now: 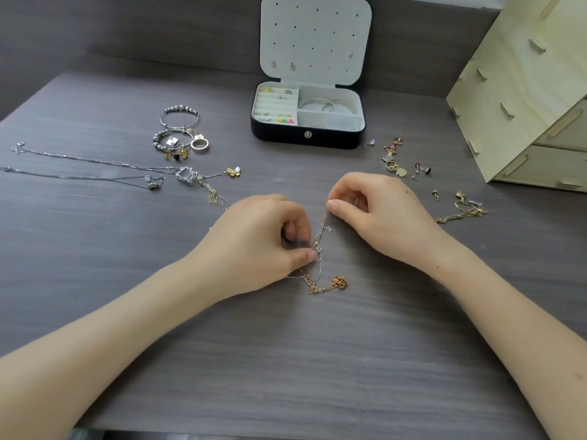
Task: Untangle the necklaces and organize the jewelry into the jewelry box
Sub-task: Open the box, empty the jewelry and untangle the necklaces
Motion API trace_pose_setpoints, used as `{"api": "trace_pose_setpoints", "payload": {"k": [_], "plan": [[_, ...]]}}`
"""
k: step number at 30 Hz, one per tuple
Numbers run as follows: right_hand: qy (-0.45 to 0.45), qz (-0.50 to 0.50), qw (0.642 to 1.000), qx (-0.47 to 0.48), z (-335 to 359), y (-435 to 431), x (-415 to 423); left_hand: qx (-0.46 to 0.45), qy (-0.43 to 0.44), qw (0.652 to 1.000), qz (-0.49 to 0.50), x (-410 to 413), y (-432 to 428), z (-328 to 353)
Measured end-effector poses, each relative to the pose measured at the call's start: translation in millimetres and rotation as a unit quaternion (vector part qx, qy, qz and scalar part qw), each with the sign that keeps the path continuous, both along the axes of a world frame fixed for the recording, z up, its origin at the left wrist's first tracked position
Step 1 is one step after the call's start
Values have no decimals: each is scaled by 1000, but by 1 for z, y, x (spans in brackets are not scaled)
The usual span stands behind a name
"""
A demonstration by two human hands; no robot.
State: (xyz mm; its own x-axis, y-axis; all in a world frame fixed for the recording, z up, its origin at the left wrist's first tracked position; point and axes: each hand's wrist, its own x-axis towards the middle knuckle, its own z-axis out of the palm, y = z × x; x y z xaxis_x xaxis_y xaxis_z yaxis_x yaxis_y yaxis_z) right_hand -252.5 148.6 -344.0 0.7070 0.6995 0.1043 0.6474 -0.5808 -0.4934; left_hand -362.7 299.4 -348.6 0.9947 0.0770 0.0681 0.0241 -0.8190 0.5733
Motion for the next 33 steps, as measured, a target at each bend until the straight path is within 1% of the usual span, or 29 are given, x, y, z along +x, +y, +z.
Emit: {"api": "trace_pose_setpoints", "payload": {"k": [4, 8, 9, 13, 16, 18, 24, 33], "plan": [[-7, -10, 1000, 23, -4, 5, 2, -3, 4, 1000, -2, -1, 1, 0], [22, 1, 998, 52, 0, -1, 1, -15, 5, 1000, -3, -1, 2, 0], [28, 7, 999, 45, 2, -3, 0, -18, 5, 1000, -3, -1, 3, 1], [19, 40, 998, -38, 5, -3, -7, -17, 5, 1000, -3, -2, 2, 1], [-7, 49, 997, -67, 5, -2, -11, -18, 5, 1000, -3, -2, 3, 2], [-8, 55, 996, -75, 7, -2, -12, -18, 4, 1000, -3, -2, 2, 1], [64, 63, 996, 3, 21, -2, -3, -9, -3, 1000, -5, -3, 2, 0], [125, 111, 986, -14, 35, 24, 9, -12, -9, 1000, -8, -4, 3, -1]]}}
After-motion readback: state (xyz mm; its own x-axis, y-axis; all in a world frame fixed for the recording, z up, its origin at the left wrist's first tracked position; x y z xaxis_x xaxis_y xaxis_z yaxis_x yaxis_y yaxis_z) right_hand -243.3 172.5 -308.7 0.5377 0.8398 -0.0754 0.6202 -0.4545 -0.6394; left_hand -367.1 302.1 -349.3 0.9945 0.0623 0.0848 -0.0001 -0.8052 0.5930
